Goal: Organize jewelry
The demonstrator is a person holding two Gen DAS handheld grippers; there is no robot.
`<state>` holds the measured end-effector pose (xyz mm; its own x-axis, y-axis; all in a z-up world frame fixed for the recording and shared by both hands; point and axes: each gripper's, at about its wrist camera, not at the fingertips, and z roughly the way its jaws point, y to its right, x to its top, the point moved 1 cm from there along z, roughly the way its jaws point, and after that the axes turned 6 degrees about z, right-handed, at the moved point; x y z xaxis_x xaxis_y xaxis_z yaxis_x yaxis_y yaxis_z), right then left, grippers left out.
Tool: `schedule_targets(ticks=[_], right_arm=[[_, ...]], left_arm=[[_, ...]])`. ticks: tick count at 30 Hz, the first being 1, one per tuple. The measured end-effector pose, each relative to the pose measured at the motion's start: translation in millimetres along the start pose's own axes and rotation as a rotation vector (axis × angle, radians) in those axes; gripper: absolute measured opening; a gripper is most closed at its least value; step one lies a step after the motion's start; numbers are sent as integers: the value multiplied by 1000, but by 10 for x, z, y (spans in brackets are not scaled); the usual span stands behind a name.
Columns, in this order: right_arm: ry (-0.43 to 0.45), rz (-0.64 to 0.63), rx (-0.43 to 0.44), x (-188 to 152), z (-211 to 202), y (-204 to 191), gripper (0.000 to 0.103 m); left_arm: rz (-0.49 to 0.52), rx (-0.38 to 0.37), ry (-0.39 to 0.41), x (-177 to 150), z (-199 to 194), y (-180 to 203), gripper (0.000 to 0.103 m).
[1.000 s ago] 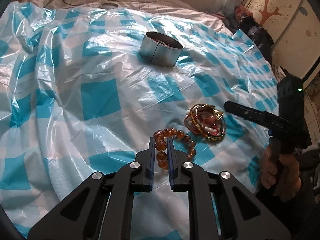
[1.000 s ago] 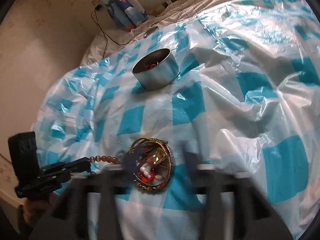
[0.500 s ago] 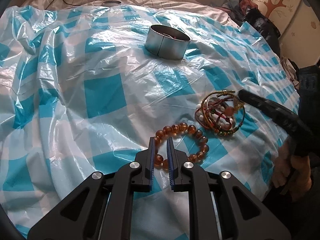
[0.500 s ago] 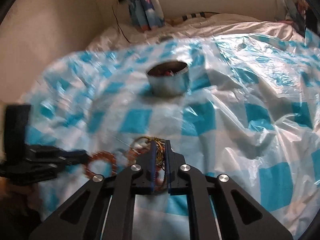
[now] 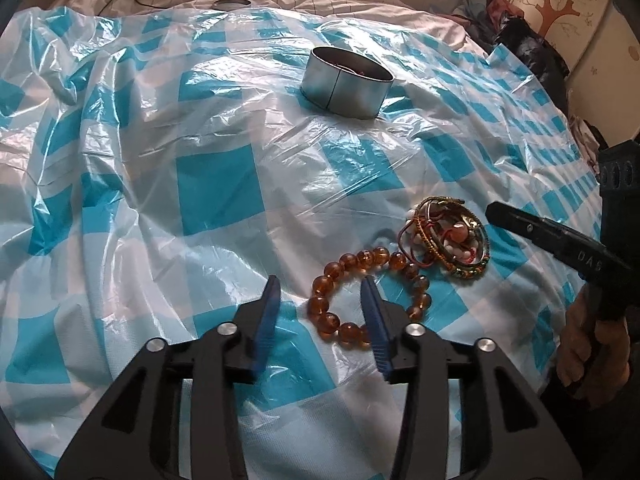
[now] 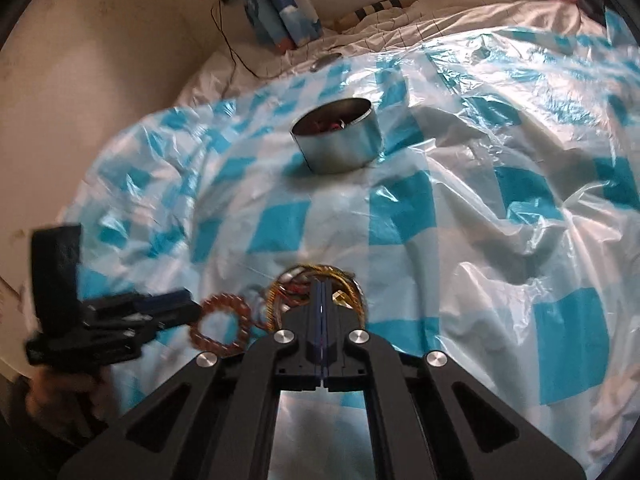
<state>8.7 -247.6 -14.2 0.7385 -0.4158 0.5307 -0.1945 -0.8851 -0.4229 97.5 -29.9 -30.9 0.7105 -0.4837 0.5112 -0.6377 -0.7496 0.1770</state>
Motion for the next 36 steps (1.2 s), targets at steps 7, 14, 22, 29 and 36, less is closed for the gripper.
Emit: schedule_targets(ticks=[7,14,22,29,36], right_arm=[[-59,12,-46,-79,117,79,4],[49,-3,-67,-48,-102,60,62],[-41,-8,-130,-84,84,157,7],[43,29,-29,-46,-152,171,4],[148,56,125,26,-400,120,4]], left_arm=[[42,28,-24,-42,118,77,51],[45,29,-19,-34,102,89,51],[73,35,-26,-45,118,139,34],[64,-51,-2,-20,-3,186,10],[4,-131,91,69,-294,94,10]])
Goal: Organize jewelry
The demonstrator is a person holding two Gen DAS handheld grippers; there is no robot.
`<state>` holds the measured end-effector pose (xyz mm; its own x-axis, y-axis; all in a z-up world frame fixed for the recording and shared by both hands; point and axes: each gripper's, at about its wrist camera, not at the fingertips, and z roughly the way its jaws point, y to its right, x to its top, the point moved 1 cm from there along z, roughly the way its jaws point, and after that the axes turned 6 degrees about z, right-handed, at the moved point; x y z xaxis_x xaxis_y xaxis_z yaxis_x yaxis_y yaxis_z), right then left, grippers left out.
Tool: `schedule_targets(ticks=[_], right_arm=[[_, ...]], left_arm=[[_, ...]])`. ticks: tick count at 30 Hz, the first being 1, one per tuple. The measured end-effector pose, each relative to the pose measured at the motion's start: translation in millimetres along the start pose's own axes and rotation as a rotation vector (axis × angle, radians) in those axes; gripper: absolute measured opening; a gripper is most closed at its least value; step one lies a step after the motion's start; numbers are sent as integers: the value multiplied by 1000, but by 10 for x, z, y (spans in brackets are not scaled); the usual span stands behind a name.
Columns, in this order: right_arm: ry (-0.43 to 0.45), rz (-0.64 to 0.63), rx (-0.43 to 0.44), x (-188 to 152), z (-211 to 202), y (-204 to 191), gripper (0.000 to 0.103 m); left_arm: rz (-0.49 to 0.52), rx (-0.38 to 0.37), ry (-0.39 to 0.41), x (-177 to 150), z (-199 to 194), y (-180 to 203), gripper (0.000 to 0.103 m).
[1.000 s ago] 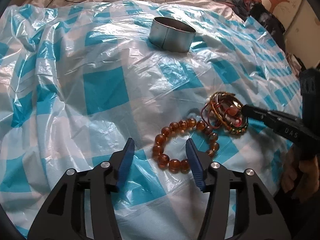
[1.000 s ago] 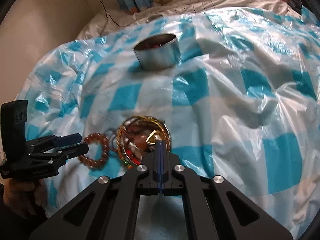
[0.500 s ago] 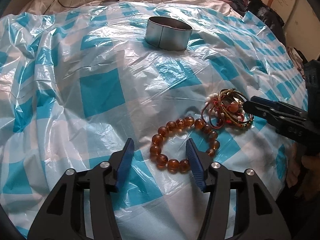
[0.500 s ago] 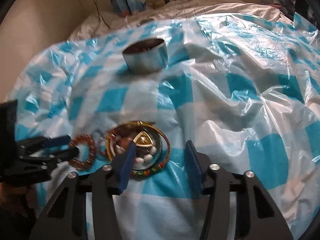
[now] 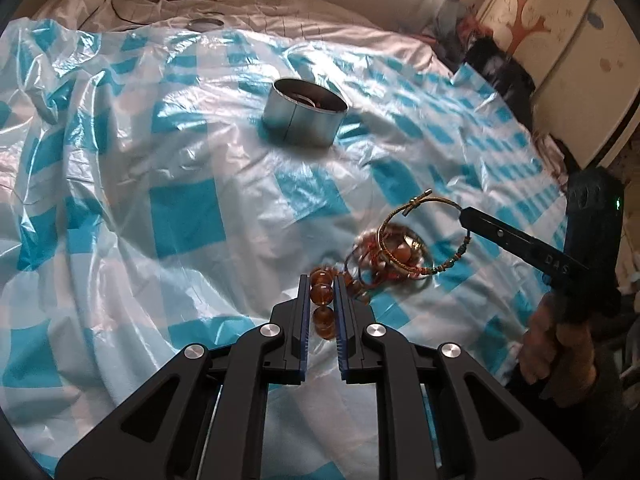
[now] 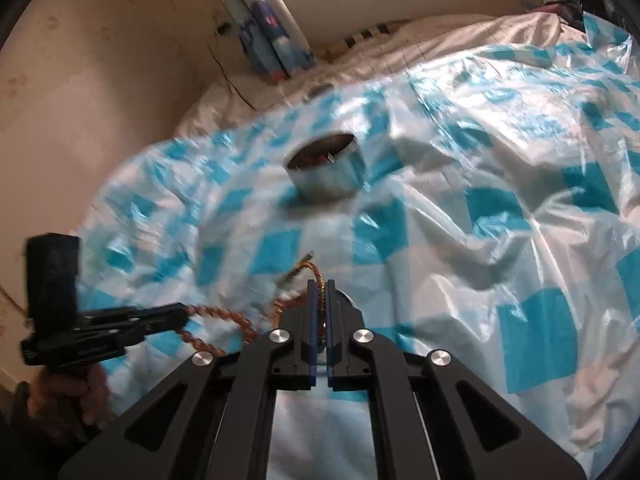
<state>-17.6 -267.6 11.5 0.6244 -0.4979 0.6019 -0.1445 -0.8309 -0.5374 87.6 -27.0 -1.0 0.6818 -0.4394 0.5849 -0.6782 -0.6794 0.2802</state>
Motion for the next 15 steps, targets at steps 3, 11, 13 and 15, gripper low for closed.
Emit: schedule_targets(ticks=[3,11,13,15], right_arm=[[22,7,68,29,-62,-45,4],[45,32,89,127,-39,-25,4],[51,45,80,171,1,6,4],[57,69,67,220,53,56,4]], left_arm=[[-23,-17,12,19,-57,-41,10],[-20,-53,74,174,-257,0,10],[-9,-52,91,272,-297,36,10],[-4,-56,108,389,-327,64,10]])
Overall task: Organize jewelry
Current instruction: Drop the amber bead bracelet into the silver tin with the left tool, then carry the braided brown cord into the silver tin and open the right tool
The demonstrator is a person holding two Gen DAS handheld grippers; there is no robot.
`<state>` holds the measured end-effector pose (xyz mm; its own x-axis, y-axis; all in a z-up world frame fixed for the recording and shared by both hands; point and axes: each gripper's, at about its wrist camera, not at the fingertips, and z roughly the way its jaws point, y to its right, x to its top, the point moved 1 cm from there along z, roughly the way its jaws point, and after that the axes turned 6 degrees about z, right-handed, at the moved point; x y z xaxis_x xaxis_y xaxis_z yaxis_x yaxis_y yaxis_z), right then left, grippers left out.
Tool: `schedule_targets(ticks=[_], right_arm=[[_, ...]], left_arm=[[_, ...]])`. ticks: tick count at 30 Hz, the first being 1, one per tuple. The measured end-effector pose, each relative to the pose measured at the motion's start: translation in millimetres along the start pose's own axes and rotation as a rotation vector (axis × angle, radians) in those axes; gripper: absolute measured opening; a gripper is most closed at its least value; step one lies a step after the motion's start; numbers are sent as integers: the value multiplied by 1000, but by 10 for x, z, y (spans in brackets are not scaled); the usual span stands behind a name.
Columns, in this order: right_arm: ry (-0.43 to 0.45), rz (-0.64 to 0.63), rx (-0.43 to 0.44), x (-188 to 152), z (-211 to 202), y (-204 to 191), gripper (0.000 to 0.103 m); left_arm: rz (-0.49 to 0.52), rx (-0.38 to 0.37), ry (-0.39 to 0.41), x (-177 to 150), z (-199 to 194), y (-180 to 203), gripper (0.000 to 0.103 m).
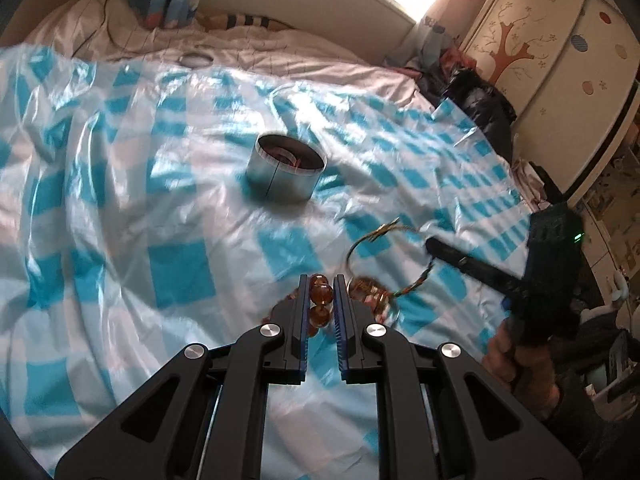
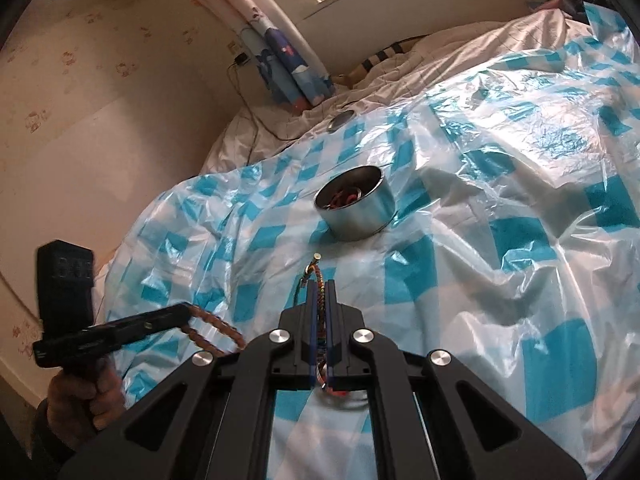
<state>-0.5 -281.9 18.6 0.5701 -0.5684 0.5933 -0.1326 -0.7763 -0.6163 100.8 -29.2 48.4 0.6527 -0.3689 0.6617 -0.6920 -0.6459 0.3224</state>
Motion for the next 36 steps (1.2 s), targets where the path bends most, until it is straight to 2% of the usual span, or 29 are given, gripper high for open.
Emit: schedule_targets(ticks=[7,11,15,17,18,20,22,23,27,32,34,35,36], right_arm=[[32,85,-16,193,115,170,4],[42,100,-20,221,86,206,4],[56,111,-8,251,41,223,4],[64,115,-7,273,20,234,4],[66,117,-7,281,13,241,4],[68,120,-7,308,8,253,4],[66,119,-7,321,17,250,4],[68,115,-3,342,24,237,4],[85,97,19,485,128,165,4],[106,114,47,783,528,81,4],[83,141,66,869,762,84,6],[25,164,52,887,966,125,25],[2,193,38,855,1080,183,38]], left_arm=[[16,9,49,618,179,115,10],[32,11,65,1109,482,172,10],[11,-5,90,1441,800,141,10],[-10,19,76,1511,1000,63,10],[-29,66,38,1520,1184,-29,11],[-43,157,-38,1466,1430,-180,13],[-40,214,-97,1366,1519,-263,21],[-45,234,-98,1300,1475,-302,27],[-35,264,-43,1040,1060,-333,45],[-74,236,24,602,458,-273,54],[-99,223,44,441,299,-268,56],[-112,218,49,343,223,-255,57],[-130,208,50,229,162,-256,58]])
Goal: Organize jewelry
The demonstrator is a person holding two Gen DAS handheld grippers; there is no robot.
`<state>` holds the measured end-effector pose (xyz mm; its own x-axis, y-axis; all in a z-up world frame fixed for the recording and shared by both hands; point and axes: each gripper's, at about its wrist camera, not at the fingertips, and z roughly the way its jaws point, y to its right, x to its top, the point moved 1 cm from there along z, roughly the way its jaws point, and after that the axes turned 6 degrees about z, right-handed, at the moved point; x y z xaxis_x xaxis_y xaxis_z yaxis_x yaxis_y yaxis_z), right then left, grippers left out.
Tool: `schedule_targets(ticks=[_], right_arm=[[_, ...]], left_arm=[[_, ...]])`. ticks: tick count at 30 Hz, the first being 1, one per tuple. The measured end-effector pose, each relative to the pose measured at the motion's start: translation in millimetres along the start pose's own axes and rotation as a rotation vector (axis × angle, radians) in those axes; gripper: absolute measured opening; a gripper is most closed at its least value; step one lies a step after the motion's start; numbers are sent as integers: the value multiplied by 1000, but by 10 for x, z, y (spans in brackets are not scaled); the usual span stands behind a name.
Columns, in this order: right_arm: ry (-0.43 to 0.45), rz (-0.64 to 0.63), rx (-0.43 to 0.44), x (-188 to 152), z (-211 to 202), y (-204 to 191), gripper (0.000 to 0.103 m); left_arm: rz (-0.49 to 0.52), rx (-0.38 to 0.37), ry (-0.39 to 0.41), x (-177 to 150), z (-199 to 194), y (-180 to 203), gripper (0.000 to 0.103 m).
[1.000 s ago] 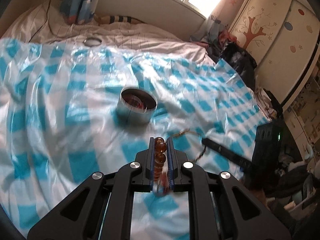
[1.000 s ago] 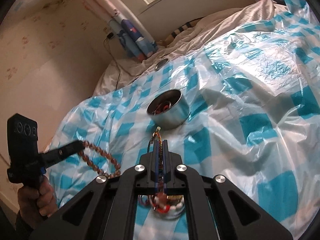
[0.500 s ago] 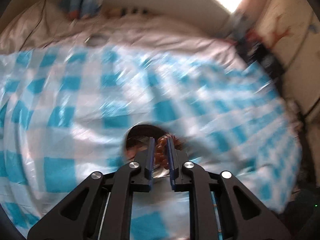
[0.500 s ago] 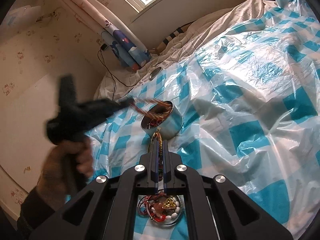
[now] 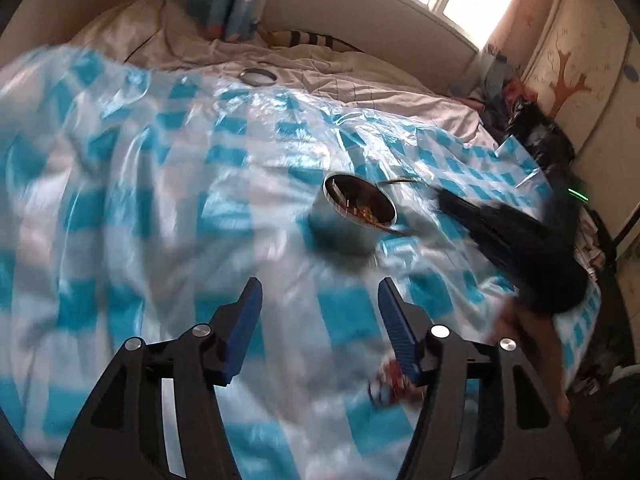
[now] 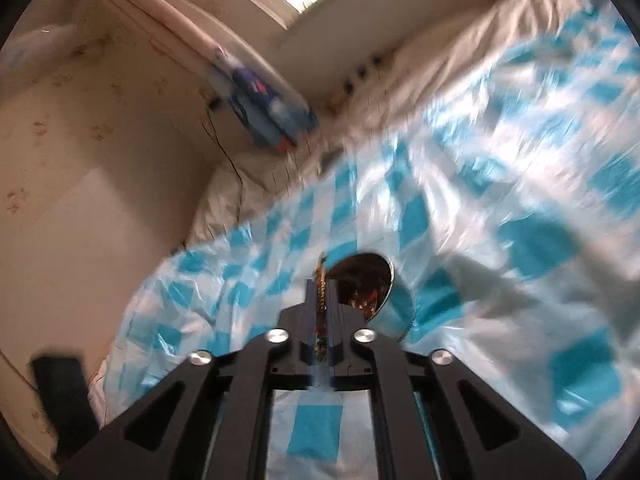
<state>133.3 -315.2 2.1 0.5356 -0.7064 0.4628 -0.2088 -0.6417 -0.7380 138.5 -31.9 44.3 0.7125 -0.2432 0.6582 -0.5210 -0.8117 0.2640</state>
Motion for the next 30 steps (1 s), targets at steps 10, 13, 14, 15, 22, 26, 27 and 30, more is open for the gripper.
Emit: schedule_targets(ticks=[10,13,14,15,22,26,27,30], right_arm=[[25,-1,-144,-409,-731,219,53],[22,-50,-173,-493,-779,162,57],[10,-64,-163,-487,-709,124,57],[6,-83,-153,-482,-641,83,57],[-68,-408,-284,-557,171,-342,81],[-114,-415,-341,-513,469,-258,28],[-131,-406,-343,-513,505,-225,15],[-91,-410,-347,-532,376,-212,4]], left_arm=[[-15,-30,-5,-210,-263,-103,64],[-19,-32,0,-241,-339,-124,66],[-26,-36,3,-258,-374,-150,67],[-33,-38,6,-263,-397,-176,67],[-34,-27,-5,-302,-446,-314,68],[-35,-30,-4,-272,-442,-374,68],[-34,-31,-3,-265,-436,-374,68],[-31,-37,-6,-256,-417,-352,68]])
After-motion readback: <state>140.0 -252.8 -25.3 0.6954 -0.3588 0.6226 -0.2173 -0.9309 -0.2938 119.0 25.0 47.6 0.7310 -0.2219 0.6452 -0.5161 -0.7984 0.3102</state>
